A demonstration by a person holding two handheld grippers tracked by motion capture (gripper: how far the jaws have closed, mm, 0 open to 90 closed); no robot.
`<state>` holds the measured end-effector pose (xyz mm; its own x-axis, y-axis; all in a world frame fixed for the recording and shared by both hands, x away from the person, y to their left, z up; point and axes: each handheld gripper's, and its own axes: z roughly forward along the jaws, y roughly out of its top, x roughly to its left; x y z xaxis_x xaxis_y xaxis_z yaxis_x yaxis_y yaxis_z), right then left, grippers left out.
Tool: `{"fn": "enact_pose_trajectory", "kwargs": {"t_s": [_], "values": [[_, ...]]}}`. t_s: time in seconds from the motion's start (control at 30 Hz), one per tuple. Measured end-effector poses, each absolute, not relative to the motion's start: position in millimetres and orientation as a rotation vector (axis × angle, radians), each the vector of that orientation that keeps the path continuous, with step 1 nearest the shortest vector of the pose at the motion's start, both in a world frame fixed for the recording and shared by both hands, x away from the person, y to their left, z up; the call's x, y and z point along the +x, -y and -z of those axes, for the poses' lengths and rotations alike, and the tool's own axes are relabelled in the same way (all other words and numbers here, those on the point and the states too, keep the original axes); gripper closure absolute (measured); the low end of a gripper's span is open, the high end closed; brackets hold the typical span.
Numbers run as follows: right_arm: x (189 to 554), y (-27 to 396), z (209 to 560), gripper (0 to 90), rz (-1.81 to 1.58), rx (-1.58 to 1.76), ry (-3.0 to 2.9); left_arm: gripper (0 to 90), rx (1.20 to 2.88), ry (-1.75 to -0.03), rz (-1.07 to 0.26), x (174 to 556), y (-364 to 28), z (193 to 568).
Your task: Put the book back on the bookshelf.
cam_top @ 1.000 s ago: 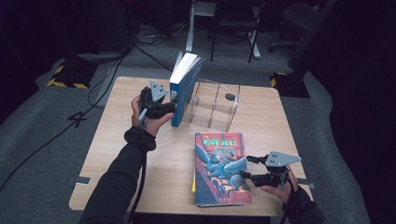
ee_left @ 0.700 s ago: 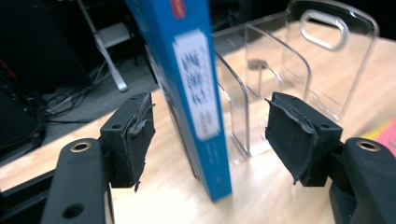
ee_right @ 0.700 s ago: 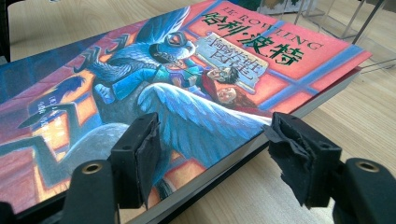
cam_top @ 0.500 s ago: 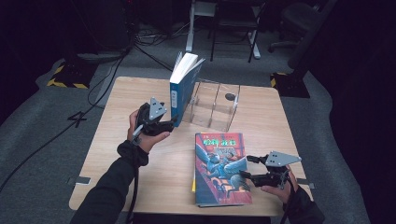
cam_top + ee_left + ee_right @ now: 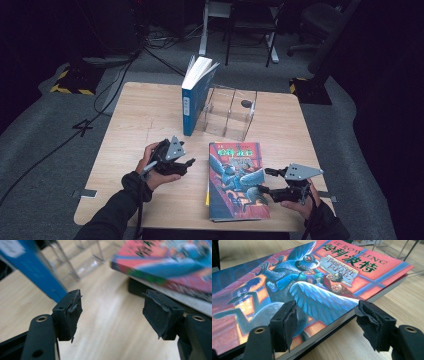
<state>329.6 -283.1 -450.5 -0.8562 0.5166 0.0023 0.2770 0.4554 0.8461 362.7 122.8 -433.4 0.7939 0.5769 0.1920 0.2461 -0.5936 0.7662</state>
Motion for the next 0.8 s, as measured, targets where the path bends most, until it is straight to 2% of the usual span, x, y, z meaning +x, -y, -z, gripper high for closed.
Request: {"fn": "enact_pose_trajectory", "kwargs": {"t_s": [0.3,0.43,0.47,0.8], "values": [[321.2,283.4,447.3,30.9,-1.310,0.682,-2.463,29.4,2.256,-0.552,-0.421,335.8,-121.2,454.9],[315.1,286.3,445.1,28.7,-1.285,0.689,-2.478,25.6,2.264,-0.532,-0.324,317.8,-119.9,463.7],[312.5,287.7,444.3,27.7,-1.279,0.685,-2.487,22.3,2.266,-0.523,-0.311,313.3,-119.4,464.8],[296.4,289.0,446.3,26.0,-1.323,0.674,-2.563,19.6,2.272,-0.417,-0.213,275.7,-104.6,468.1]]}}
